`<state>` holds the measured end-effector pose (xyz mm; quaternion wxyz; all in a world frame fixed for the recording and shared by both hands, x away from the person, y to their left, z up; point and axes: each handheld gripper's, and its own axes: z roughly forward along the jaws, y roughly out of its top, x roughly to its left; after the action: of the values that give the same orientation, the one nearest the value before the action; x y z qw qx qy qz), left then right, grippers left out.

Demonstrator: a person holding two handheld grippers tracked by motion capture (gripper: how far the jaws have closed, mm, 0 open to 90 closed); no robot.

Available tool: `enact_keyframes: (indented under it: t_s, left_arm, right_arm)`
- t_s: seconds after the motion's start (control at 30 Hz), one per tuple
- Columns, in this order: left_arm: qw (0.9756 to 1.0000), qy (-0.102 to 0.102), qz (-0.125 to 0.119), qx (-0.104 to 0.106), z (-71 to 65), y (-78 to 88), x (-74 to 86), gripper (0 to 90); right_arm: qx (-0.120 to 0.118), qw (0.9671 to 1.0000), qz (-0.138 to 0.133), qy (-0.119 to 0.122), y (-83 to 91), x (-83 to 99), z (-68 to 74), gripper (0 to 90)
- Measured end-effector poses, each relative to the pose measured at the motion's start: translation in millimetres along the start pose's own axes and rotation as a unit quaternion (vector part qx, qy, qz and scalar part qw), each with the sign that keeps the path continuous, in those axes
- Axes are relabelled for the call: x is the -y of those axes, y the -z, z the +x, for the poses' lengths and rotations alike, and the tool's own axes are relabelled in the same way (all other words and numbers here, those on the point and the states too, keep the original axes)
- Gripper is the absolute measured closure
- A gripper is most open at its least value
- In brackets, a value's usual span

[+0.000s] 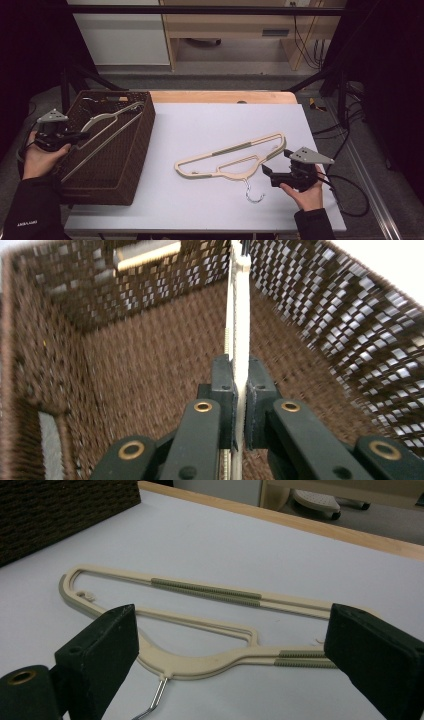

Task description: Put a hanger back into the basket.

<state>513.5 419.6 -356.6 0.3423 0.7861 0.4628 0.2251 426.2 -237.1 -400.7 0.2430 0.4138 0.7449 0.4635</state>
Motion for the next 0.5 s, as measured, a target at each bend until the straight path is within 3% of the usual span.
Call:
enact_keyframes:
  t_s: [0.07,0.13,0.27,0.4,0.5]
  left_arm:
    - [1.0,0.002,0.008,-0.004,0.0,-3.9,1.2,85.1]
    - [0.9991,0.003,0.033,-0.026,-0.4,-8.8,2.7,84.3]
    - [0.996,0.026,0.065,-0.056,7.5,-9.3,11.6,80.3]
    - [0.9937,0.054,0.061,-0.077,14.9,-0.3,20.0,73.9]
    - [0.9932,0.065,0.041,-0.088,15.8,9.6,23.9,67.0]
  right_arm:
    - [-0.001,1.0,0.002,0.003,-0.2,0.2,-0.2,7.8]
    - [-0.003,1.0,0.002,0.001,-0.5,0.2,0.4,7.8]
    - [-0.003,1.0,0.003,0.002,-0.8,0.4,0.4,7.7]
    - [-0.002,1.0,0.004,0.001,-2.3,0.5,1.2,7.7]
    - [-0.003,1.0,0.004,0.0,-3.2,0.5,1.6,7.7]
